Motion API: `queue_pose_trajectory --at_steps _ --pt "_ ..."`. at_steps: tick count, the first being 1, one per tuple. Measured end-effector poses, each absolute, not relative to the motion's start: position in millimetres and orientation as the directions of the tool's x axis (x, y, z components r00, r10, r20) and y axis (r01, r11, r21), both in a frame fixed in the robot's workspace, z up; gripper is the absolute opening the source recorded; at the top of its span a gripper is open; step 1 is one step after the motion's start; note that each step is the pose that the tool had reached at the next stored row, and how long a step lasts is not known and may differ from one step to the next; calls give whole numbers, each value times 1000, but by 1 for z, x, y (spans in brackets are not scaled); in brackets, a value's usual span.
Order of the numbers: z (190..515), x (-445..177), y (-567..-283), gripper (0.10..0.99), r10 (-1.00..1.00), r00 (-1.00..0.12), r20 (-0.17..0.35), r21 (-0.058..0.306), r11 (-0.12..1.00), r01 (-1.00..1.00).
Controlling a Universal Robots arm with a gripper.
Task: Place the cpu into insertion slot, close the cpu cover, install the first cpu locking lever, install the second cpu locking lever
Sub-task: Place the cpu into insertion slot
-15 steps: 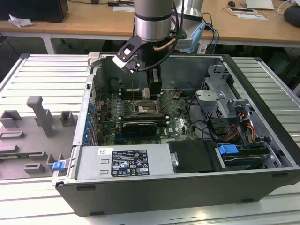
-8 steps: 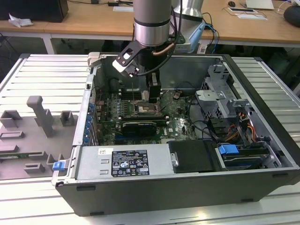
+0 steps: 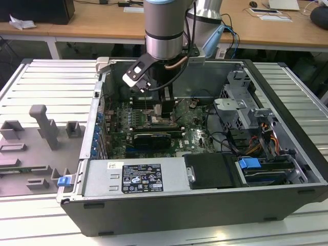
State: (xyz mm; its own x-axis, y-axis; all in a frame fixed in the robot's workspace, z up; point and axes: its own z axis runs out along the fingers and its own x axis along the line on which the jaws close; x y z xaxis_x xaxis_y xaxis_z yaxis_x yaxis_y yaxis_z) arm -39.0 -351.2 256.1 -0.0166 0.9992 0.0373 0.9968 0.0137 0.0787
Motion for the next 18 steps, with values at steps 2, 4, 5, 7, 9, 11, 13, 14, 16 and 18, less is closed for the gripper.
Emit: queue_pose_trajectory --at_steps 2,4,5,7,9,11,13,14,16,18 --pt "255 -40 -351 533 999 -17 37 79 14 997" --pt "254 -41 -351 533 999 -17 37 79 14 997" --pt "254 -41 -351 533 999 -17 36 79 14 997" --pt "252 -41 -351 533 999 -17 35 79 14 997" --pt "251 -41 -351 533 999 -17 35 79 14 997" --pt "248 -41 -350 533 999 -17 32 79 14 997" --pt "245 -41 -346 533 999 -17 31 79 14 997" --pt "242 -42 -344 533 999 -17 30 79 14 997" --pt "239 -43 -340 533 999 -17 30 79 14 997" --pt "234 -43 -333 533 999 -16 29 79 14 997"
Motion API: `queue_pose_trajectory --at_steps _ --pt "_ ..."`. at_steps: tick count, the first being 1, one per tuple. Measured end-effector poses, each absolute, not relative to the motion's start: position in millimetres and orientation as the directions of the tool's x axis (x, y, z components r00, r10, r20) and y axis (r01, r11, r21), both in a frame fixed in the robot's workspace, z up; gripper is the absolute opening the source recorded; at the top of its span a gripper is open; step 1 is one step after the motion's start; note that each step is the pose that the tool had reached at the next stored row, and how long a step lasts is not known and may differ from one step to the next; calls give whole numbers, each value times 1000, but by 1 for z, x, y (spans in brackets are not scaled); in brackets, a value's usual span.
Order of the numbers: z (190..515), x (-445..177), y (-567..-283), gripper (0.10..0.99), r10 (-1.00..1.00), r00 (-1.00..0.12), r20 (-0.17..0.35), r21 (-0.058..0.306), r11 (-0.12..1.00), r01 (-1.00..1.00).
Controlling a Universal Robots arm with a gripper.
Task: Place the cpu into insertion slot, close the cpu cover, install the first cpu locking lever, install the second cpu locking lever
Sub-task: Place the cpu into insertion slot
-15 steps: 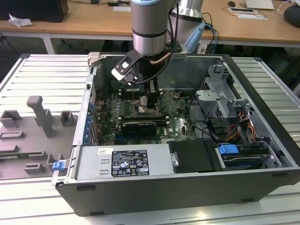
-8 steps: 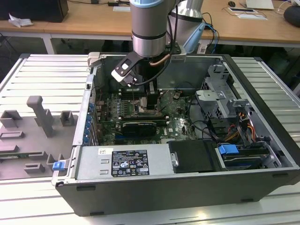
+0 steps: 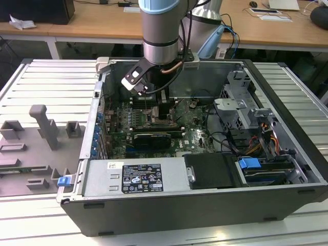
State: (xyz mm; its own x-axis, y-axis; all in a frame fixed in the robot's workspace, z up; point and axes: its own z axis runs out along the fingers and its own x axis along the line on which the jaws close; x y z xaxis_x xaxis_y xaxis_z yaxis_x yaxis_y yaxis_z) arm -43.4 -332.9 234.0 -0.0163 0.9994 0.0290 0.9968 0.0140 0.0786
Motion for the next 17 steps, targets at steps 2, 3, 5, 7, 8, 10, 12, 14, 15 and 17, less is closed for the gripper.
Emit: queue_pose_trajectory --at_steps 2,3,5,7,8,10,12,14,15,17 --pt "229 -43 -332 533 1000 0 29 79 -2 997" --pt "228 -43 -332 533 1000 5 29 79 -7 997" --pt "225 -43 -331 533 1000 5 29 79 -7 997" --pt "222 -43 -331 533 1000 5 29 79 -7 997" --pt "221 -43 -331 533 1000 5 29 79 -7 997" --pt "218 -43 -331 533 1000 5 29 79 -7 997" --pt "216 -44 -331 533 1000 5 29 79 -7 997" --pt "214 -44 -330 533 1000 9 29 79 -11 997" --pt "214 -44 -330 533 1000 12 29 79 -14 997" --pt "213 -44 -330 533 999 14 29 79 -16 997"
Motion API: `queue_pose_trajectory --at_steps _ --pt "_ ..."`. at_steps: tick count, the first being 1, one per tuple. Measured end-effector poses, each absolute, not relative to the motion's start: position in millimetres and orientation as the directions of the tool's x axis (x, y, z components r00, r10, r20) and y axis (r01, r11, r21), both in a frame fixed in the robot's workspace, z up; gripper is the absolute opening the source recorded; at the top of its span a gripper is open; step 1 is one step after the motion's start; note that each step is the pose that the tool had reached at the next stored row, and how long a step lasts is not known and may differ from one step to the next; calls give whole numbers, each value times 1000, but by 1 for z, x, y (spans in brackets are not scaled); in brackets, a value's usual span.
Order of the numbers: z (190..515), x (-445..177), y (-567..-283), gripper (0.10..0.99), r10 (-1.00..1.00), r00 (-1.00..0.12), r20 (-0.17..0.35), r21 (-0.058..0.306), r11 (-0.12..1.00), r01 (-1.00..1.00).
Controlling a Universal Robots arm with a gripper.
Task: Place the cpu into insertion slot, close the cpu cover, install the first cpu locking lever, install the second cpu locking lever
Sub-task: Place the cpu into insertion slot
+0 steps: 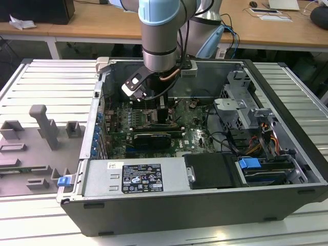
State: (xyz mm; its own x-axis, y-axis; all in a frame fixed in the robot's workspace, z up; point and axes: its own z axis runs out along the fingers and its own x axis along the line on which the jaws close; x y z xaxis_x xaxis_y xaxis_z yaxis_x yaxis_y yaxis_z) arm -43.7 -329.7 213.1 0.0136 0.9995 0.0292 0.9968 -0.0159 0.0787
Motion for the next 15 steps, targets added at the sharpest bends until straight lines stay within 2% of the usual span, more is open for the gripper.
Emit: queue_pose_trajectory --at_steps 15 --pt "205 -44 -322 533 999 32 29 79 -34 996"
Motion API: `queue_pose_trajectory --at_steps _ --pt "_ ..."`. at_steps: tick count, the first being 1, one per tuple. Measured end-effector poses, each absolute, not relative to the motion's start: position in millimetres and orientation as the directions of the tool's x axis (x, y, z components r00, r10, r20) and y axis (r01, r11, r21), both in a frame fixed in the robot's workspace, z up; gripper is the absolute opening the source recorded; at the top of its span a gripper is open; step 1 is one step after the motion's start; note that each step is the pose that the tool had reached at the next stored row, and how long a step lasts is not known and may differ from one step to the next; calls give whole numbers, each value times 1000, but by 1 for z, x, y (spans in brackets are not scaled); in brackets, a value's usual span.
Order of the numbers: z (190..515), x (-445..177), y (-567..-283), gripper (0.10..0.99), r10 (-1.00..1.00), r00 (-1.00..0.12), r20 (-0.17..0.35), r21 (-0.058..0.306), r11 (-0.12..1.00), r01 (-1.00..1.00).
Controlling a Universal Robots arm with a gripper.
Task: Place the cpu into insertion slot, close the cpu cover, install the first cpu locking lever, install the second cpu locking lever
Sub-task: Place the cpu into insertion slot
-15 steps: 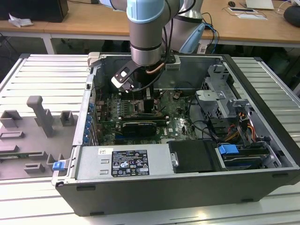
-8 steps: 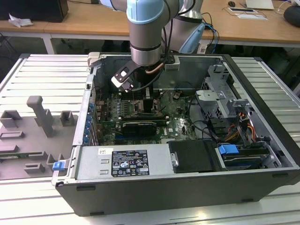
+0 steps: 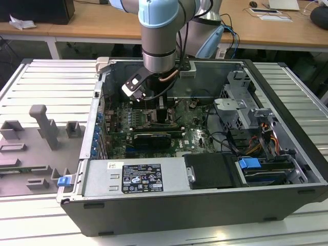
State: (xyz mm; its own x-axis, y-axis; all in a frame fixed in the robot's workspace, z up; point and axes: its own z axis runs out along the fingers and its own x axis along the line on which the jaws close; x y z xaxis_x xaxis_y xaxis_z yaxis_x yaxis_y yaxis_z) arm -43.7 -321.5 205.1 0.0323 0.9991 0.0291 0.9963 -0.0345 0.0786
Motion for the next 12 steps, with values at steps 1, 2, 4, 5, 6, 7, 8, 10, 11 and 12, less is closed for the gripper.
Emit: queue_pose_trajectory --at_steps 1,2,4,5,6,7,8,10,11,12 --pt "205 -44 -321 533 999 35 29 79 -37 996" --pt "204 -44 -320 533 999 35 29 79 -37 996" --pt "203 -44 -320 533 999 35 29 79 -37 996" --pt "202 -44 -319 533 999 35 29 79 -37 996" --pt "201 -44 -319 533 999 35 29 79 -38 996" --pt "200 -44 -319 533 999 38 29 79 -40 996" --pt "200 -44 -319 533 999 40 29 79 -42 996" --pt "200 -44 -319 533 999 42 29 79 -44 996" --pt "200 -44 -319 533 999 42 29 79 -44 996" --pt "200 -44 -319 533 999 42 29 79 -44 996"
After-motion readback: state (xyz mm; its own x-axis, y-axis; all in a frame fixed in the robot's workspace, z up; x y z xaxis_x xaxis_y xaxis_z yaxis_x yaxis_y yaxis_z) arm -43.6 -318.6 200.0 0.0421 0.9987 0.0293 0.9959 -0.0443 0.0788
